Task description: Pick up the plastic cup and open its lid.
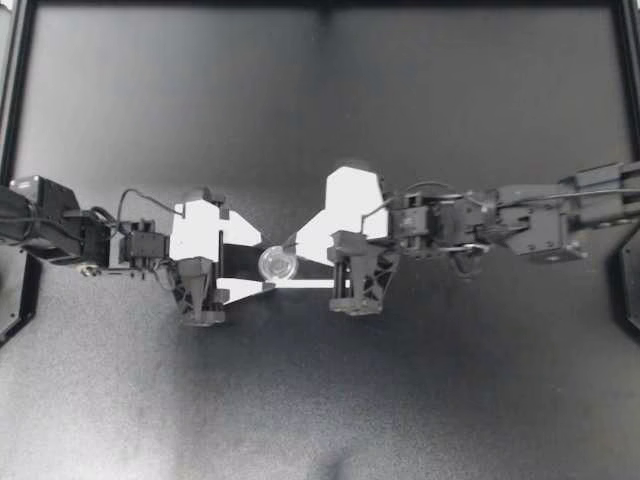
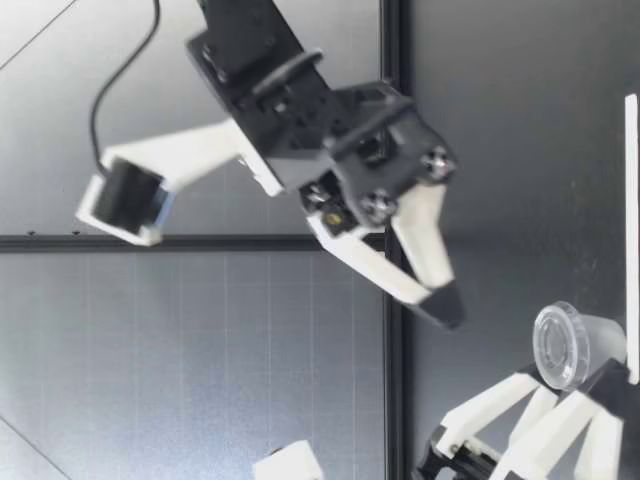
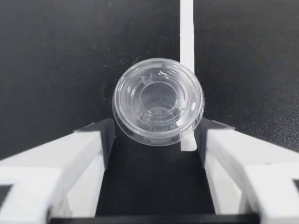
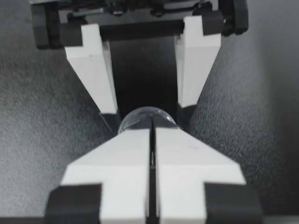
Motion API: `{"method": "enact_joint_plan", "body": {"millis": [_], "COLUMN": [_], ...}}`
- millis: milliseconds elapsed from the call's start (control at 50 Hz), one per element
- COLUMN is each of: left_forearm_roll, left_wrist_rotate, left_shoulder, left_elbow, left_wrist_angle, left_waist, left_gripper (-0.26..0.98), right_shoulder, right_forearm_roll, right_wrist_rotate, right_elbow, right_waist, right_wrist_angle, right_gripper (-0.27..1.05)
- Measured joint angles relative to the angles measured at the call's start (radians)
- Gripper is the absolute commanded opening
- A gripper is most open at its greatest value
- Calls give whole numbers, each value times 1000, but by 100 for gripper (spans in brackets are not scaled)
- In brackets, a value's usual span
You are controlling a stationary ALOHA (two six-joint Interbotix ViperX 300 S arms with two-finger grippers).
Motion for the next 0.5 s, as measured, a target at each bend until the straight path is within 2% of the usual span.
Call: {"method": "enact_joint_plan", "body": {"millis": [500], "left_forearm_roll": [0], "left_wrist_rotate": [-2], "left_shoulder": [5], "left_elbow": [-5], "left_wrist_angle": [-6], "left_waist": [-3], "left_gripper": [58], "right_shoulder": [77], "right_forearm_roll": [0], "right_wrist_rotate": [3], "right_elbow": [-38], "right_waist": [5], "right_wrist_angle": [54], "right_gripper": [-19]}}
